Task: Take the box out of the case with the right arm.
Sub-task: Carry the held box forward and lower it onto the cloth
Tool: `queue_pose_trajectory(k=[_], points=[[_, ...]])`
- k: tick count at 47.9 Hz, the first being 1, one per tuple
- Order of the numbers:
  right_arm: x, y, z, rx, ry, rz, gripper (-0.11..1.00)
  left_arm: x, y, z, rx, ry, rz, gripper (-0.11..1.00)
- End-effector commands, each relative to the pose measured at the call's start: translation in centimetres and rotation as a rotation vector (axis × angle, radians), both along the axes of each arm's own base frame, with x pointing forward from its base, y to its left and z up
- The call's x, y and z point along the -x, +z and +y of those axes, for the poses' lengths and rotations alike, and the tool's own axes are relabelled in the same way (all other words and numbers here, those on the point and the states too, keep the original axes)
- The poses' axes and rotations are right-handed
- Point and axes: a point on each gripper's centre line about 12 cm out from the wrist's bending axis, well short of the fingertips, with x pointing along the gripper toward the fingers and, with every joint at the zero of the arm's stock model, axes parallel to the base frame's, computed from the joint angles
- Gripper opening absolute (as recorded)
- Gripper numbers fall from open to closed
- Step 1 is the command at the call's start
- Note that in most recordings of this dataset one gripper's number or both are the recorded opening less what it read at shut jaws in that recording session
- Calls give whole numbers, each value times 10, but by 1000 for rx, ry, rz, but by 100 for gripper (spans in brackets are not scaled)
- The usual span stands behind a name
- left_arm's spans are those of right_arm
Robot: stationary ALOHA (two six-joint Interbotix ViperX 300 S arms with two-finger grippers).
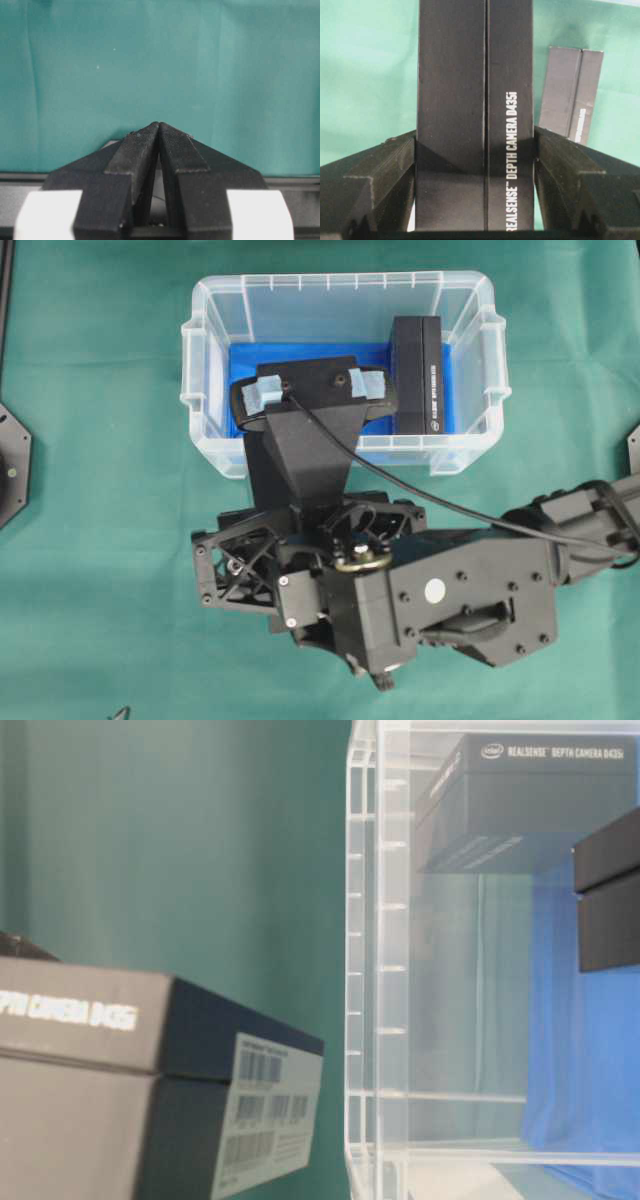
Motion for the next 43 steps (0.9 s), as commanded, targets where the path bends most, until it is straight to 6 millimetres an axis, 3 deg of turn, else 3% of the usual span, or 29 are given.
queue_pose_trajectory(k=[1,21,43], points=[[15,35,-6,-19,-6,-80,68,-2,8,0,1,0,-25,2],[1,13,3,-42,10,-55,68,-2,8,-1,1,-3,-29,2],[-22,-50,15,-53,-7,72,68,-2,8,-1,1,-3,-31,2]])
